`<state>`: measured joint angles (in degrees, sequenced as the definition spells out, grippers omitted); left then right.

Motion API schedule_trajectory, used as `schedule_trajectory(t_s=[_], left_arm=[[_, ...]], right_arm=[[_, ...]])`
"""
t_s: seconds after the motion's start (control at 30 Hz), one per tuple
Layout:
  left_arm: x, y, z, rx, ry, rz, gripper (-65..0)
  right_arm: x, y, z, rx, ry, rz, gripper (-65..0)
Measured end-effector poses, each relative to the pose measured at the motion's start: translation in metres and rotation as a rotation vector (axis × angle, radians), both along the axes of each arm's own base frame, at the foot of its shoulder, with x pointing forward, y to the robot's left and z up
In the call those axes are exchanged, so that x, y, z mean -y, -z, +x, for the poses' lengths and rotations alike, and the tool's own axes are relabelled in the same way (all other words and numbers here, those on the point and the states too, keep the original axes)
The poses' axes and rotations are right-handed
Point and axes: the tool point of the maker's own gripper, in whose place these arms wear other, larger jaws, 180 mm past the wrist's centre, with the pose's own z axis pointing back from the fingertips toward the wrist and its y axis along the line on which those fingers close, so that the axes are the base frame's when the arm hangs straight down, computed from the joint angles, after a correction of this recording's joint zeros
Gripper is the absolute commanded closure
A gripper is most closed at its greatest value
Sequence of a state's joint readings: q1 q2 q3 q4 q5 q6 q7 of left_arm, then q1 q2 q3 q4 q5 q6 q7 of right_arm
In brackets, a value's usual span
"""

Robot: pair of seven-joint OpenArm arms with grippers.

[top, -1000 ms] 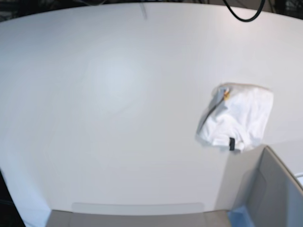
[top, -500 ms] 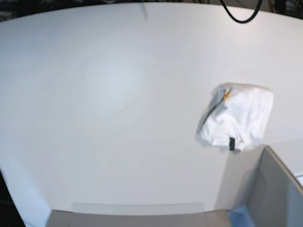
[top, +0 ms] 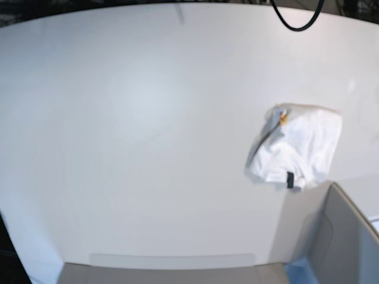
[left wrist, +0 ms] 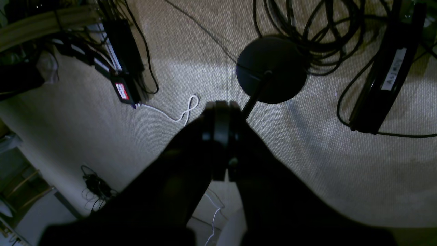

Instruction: Layout the t-shirt on the table in an organized manner, then fold the t-shirt properly

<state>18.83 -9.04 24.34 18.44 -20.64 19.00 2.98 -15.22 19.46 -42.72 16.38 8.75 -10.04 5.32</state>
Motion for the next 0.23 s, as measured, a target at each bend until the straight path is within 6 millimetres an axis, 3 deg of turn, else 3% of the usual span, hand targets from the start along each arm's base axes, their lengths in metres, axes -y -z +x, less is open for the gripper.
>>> schedule_trajectory(t_s=[0.23], left_arm=[[0.028, 0.008, 0.013, 0.005, -0.016, -0.034, 0.0]], right_arm=[[0.0, 0.0, -0.003, -0.007, -0.004, 0.003, 0.0]])
